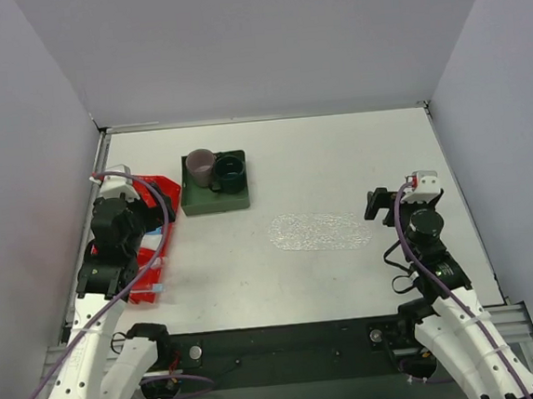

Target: Prepare toiletry sets of a toothbrush and toothpaste on the tray

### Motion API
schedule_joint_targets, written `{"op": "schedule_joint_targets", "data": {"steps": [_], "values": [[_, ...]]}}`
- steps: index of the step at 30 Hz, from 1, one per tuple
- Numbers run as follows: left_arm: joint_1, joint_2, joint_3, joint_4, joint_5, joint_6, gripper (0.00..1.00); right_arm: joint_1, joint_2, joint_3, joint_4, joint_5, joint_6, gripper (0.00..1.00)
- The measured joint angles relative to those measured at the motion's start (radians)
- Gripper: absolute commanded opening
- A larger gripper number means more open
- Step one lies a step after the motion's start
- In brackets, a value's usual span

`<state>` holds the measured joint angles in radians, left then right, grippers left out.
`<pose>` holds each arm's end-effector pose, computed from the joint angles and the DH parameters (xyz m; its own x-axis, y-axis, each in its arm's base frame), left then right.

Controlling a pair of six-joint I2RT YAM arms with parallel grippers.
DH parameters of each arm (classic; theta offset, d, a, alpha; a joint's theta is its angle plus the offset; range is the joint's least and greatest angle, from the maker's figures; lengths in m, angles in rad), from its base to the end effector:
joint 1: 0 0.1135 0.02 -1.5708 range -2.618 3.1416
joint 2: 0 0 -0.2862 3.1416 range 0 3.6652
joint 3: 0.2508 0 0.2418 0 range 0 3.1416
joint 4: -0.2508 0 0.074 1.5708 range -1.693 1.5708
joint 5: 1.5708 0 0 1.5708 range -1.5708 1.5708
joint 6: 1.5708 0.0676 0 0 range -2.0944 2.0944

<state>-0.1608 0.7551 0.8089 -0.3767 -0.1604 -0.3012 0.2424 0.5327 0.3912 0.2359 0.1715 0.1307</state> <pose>0.1752 -0.0175 0.3375 -0.3017 -0.2477 -0.9207 -0.0847 0.9688 -0.2329 0.1521 0.0257 0.2985 0.0814 0.1524 -0.9850 -0.0829 0.9858 0.1457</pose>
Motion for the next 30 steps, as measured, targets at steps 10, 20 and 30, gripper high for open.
{"op": "schedule_joint_targets", "data": {"steps": [10, 20, 30], "values": [[0.0, 0.04, 0.0, 0.019, 0.05, 0.008, 0.93, 0.0, -0.11, -0.001, -0.09, 0.096, 0.167, 0.99], [-0.221, 0.423, 0.201, -0.002, 0.085, 0.091, 0.84, -0.001, -0.159, 0.003, -0.198, 0.129, 0.205, 0.93], [-0.275, 0.811, 0.485, -0.012, 0.04, 0.058, 0.66, 0.0, -0.155, 0.006, -0.248, 0.109, 0.203, 0.88]]}}
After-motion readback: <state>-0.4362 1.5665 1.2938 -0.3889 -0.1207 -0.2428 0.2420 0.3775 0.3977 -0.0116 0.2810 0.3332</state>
